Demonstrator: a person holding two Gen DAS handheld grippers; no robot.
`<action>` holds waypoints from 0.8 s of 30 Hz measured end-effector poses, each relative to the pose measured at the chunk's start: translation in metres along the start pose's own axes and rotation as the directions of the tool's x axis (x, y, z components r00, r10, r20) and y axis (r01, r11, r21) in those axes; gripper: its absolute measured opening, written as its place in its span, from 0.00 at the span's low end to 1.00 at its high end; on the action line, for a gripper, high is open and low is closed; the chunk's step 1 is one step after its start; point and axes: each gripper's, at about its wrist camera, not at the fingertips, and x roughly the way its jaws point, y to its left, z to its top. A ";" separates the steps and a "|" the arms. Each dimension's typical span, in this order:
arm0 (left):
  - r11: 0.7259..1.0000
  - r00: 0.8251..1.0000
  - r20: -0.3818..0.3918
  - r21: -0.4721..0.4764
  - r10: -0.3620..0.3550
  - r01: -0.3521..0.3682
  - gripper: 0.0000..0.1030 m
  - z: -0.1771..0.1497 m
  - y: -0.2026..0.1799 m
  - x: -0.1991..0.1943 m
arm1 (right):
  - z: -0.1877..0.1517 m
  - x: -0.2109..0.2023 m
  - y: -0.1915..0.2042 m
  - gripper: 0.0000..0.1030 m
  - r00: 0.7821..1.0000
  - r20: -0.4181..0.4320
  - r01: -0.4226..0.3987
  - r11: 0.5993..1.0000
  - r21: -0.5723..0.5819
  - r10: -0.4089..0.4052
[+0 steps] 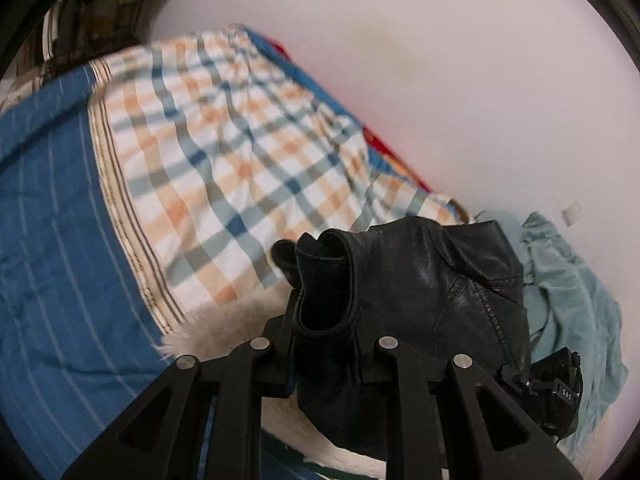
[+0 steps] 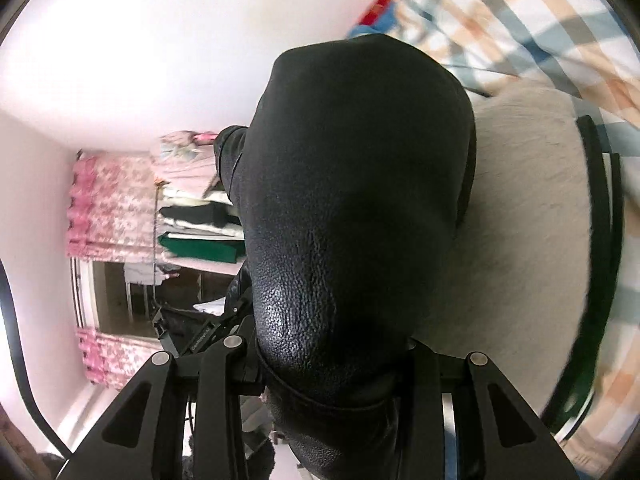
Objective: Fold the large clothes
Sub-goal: 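Lift the folded jacket with both grippers and place it on the white folded stack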
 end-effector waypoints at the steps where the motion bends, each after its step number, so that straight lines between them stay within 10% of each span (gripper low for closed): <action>1: 1.000 1.000 -0.018 -0.003 0.003 -0.003 0.16 -0.002 0.003 0.009 | 0.006 0.003 -0.011 0.37 1.000 -0.008 0.006 1.000 0.009 -0.006; 9: 0.988 0.989 -0.128 0.146 0.070 -0.051 0.26 -0.014 0.006 0.053 | 0.013 0.022 -0.040 0.57 0.989 -0.041 0.142 0.990 0.028 -0.140; 13: 0.975 0.984 -0.137 0.205 0.112 -0.083 0.34 -0.012 0.003 0.053 | -0.014 0.029 -0.011 0.74 0.934 -0.009 0.358 0.933 -0.042 -0.358; 16: 0.954 0.976 -0.122 0.266 0.178 -0.140 0.42 -0.014 -0.004 0.049 | -0.028 0.025 0.019 0.84 0.816 0.088 0.578 0.811 -0.090 -0.571; 21: 0.887 0.950 -0.039 0.371 0.310 -0.274 0.85 -0.014 -0.017 0.037 | -0.071 0.033 0.073 0.84 0.551 0.254 0.829 0.556 -0.058 -0.795; 24: 0.829 0.933 0.006 0.455 0.361 -0.324 0.92 -0.021 -0.029 0.026 | -0.096 0.046 0.084 0.84 0.455 0.275 0.884 0.467 -0.023 -0.847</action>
